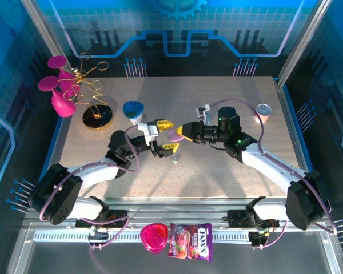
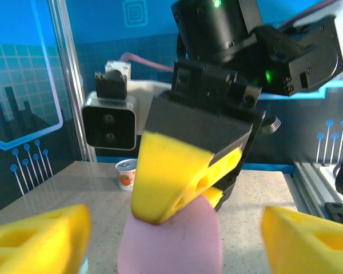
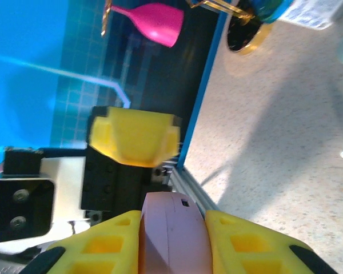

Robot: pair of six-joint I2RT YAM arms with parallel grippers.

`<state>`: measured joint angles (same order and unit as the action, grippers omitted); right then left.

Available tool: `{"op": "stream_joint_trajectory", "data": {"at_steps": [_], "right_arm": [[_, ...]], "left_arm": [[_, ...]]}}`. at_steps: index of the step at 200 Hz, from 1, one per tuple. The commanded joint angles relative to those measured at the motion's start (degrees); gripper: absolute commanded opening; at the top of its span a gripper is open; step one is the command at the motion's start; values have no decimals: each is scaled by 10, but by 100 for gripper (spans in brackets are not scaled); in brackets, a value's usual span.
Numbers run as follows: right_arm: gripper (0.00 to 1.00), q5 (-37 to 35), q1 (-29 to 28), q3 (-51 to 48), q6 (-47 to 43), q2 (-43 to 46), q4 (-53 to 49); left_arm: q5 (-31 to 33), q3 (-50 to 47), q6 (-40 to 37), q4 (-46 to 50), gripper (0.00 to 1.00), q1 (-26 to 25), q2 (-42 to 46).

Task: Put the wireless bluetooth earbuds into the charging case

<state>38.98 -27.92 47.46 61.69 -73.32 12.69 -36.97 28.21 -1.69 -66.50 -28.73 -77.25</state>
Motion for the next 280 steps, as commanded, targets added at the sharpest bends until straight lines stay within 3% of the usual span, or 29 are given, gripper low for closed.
{"op": "stream_joint_trajectory", "data": {"at_steps": [1, 37, 66, 98, 200, 226, 280], "right_arm": [[15, -37, 31, -12, -11, 27, -12], [15, -100, 82, -19, -101, 28, -106], [15, -156, 131, -46, -166, 22, -137], [15, -243, 156, -52, -244, -11, -152], [19, -256, 217, -38, -285, -186, -87], [26, -272, 224, -40, -301, -194, -96], [67, -326, 231, -41, -344, -112, -149]], "left_arm": [[12, -9, -8, 9, 90, -4, 22], [31, -27, -29, 90, 99, -3, 44], [41, -17, -95, 249, 99, -15, 79], [96, 23, -162, 400, 99, -46, 77], [107, 71, -190, 444, 99, -65, 29], [107, 78, -180, 449, 99, -64, 21], [111, 82, -165, 456, 99, -53, 21]]}}
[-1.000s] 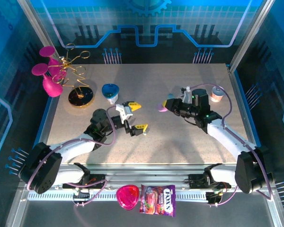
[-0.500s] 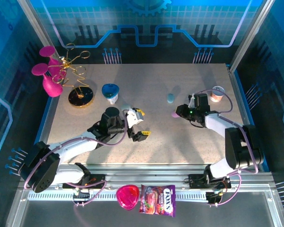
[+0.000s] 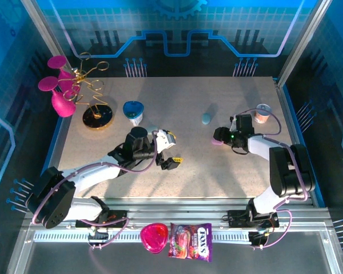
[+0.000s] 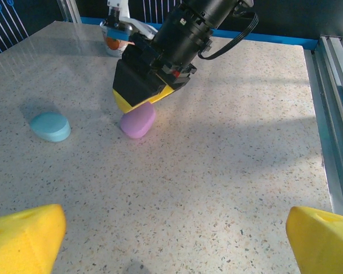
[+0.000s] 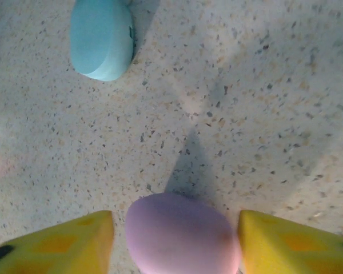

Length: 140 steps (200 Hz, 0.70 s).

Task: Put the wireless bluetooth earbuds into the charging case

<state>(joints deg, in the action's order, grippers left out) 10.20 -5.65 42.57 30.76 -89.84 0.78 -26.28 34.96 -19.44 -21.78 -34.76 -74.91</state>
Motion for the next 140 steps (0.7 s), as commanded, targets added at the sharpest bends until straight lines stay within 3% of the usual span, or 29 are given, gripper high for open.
{"op": "stream_joint_trajectory", "data": {"at_steps": [1, 27, 59, 102, 140], "right_arm": [[67, -39, 8, 8, -36, 56, -31], [78, -63, -5, 13, -74, 116, -62], [87, -87, -66, 25, -149, 174, -87], [88, -67, -156, 37, -204, 206, -103], [88, -48, -182, 37, -189, 204, -103]], "left_arm": [[4, 14, 14, 8, 99, 8, -2], [34, 18, 53, 13, 99, 43, -9], [115, 63, 56, 109, 99, 79, -41], [167, 166, 53, 254, 99, 138, -131], [215, 289, 36, 371, 98, 152, -226]]}}
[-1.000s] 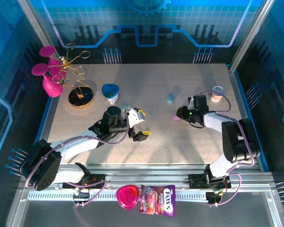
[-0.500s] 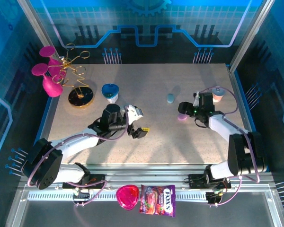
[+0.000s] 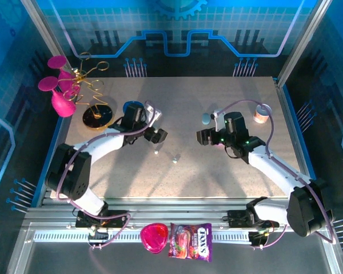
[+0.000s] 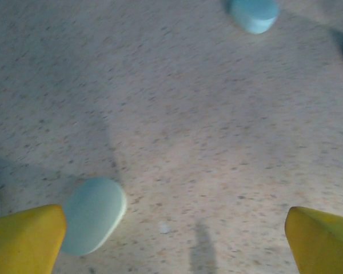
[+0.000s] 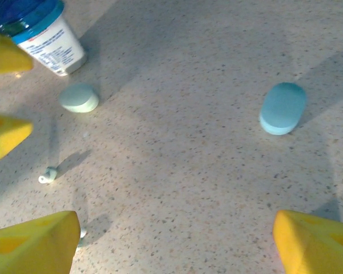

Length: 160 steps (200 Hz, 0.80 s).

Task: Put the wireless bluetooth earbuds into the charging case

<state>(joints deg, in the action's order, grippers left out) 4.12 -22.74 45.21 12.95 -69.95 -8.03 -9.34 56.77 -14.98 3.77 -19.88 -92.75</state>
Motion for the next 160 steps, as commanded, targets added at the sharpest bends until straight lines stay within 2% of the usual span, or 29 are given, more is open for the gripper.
{"op": "stream_joint_trajectory", "data": {"at_steps": [1, 28, 57, 121, 160], "right_arm": [[88, 13, -12, 10, -11, 5, -15], [88, 12, -18, 9, -8, 9, -14], [88, 3, -18, 6, -8, 13, -14], [88, -1, -19, -5, -5, 12, -8], [88, -4, -19, -5, -6, 15, -10]], "left_arm": [[47, 74, -10, 119, 98, 4, -51], [70, 151, -22, 188, 96, 5, -117], [90, 195, -30, 220, 95, 5, -162], [112, 239, -57, 248, 94, 5, -209], [116, 254, -65, 260, 87, 5, -228]]}}
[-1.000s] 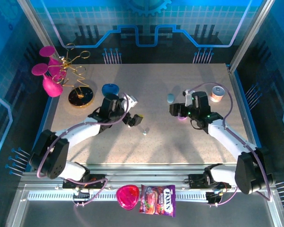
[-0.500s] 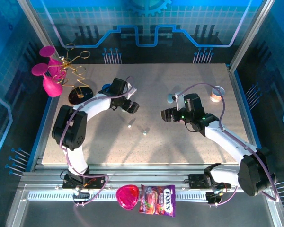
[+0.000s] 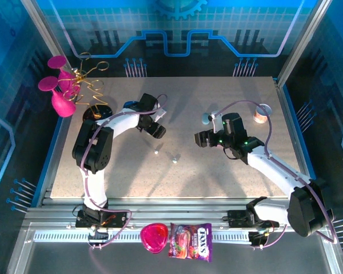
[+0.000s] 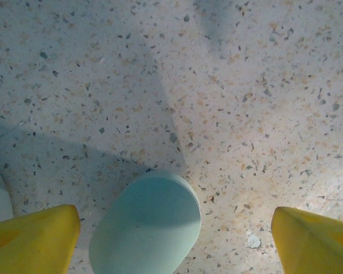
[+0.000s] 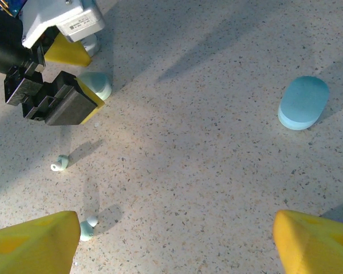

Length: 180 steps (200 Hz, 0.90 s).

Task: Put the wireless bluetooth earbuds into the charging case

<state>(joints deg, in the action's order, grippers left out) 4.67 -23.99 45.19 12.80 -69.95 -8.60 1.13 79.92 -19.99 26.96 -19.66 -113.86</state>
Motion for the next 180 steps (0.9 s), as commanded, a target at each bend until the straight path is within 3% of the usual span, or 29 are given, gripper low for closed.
{"op": "stream_joint_trajectory", "data": {"at_steps": [1, 28, 65, 145, 180], "right_arm": [[88, -10, -6, -4, -4, 15, -5], [88, -12, -7, -6, -4, 18, -7], [88, -20, -5, -12, -2, 26, -4], [87, -26, -1, -16, 15, 32, -2], [85, 22, 26, -21, 77, 37, 6]], "left_arm": [[11, 22, -15, 28, 87, 2, -17], [18, 29, -20, 35, 85, 2, -30], [27, 26, -28, 29, 77, 2, -41], [11, 15, -23, 32, 50, -3, -25], [-4, -9, -16, 9, 44, -12, 12]]}}
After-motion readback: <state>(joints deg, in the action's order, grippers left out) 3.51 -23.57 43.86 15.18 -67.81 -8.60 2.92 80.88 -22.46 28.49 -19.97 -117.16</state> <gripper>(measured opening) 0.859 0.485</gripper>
